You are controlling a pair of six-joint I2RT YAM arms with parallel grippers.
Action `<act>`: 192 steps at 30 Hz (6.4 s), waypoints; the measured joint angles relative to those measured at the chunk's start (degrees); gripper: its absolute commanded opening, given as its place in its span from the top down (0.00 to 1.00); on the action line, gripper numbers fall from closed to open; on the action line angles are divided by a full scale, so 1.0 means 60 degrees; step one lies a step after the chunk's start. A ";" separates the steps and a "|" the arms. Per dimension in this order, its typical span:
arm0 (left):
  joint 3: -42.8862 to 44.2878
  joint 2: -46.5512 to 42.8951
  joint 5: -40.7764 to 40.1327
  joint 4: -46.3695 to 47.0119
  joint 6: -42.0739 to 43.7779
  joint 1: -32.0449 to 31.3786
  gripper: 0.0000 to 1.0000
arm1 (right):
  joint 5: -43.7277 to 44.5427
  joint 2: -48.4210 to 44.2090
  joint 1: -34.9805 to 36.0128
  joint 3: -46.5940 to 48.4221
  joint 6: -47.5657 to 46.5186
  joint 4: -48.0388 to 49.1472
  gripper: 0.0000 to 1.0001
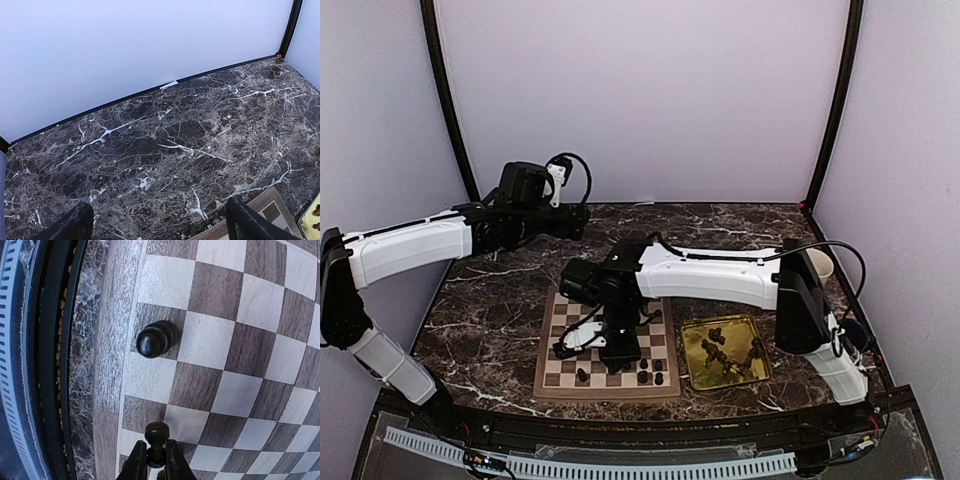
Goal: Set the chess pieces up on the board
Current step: Place the pawn at d7, then pick up the pawn from the storage box, then place the pawn on the chessboard, then pick up the pawn from the chessboard.
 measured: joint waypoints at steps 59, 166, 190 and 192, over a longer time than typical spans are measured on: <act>0.0007 0.0073 0.1264 0.0004 0.0408 0.0000 0.09 | -0.0514 -0.6604 -0.4455 -0.8998 -0.0408 0.2452 0.64; 0.4535 0.4466 0.3931 -0.6696 0.2011 -0.3308 0.49 | -0.2320 -0.8207 -0.7821 -1.0163 0.0922 0.7799 0.57; 0.5107 0.5967 0.4350 -0.7985 0.2116 -0.3595 0.61 | -0.2328 -0.7974 -0.7821 -1.0163 0.0729 0.7825 0.56; 0.5107 0.5971 0.4302 -0.8011 0.2109 -0.3603 0.65 | -0.2328 -0.7967 -0.7821 -1.0163 0.0725 0.7810 0.56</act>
